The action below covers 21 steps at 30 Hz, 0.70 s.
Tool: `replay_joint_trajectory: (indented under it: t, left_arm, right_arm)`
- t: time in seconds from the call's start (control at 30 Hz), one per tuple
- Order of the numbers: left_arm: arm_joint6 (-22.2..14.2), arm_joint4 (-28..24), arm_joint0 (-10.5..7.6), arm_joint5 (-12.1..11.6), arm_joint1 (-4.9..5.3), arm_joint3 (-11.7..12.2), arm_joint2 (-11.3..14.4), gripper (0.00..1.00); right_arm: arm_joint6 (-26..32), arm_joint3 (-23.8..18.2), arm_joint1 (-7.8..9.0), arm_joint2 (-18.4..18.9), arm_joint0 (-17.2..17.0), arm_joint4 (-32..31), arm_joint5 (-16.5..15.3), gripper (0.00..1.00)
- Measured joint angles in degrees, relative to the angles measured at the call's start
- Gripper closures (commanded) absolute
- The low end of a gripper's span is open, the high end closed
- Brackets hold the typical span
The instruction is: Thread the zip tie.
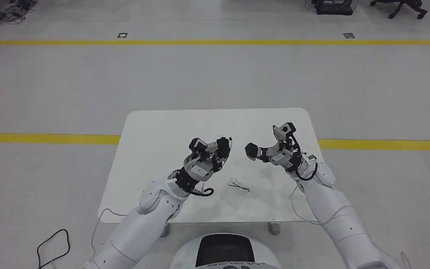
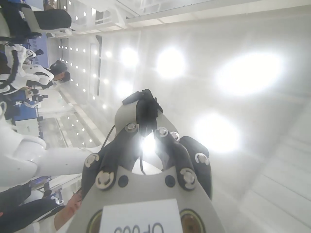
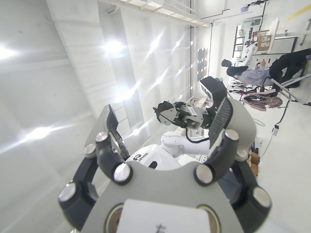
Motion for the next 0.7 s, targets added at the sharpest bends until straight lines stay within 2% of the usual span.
replay_joint_trajectory:
  t: [0.2, 0.7]
  left_arm:
    - [-1.43, -0.48, -0.12, 0.76, -0.12, -0.43, -0.09, 1.00]
    - [-1.43, -0.35, -0.13, 0.75, -0.12, -0.42, -0.10, 1.00]
  right_arm:
    - [0.83, -0.16, -0.03, -0.01, 0.01, 0.39, 0.50, 0.00]
    - [0.80, -0.15, -0.03, -0.01, 0.01, 0.38, 0.48, 0.00]
